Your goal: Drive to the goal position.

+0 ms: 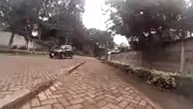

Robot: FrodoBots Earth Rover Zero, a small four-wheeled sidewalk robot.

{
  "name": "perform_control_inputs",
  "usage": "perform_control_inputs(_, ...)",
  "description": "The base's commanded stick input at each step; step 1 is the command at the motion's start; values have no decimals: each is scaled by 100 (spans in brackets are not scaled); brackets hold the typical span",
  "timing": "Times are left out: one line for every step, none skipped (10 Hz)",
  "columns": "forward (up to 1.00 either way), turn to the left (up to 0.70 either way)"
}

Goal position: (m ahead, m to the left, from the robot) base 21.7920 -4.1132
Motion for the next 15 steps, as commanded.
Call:
perform_control_inputs(70, 0)
perform_control_inputs(70, 0)
perform_control_inputs(70, 0)
perform_control_inputs(70, 0)
perform_control_inputs(70, 0)
perform_control_inputs(70, 0)
perform_control_inputs(70, 0)
perform_control_inputs(70, 0)
perform_control_inputs(70, 0)
perform_control_inputs(70, 0)
perform_control_inputs(70, 0)
perform_control_inputs(70, -5)
perform_control_inputs(70, -24)
perform_control_inputs(70, -35)
perform_control_inputs(70, -35)
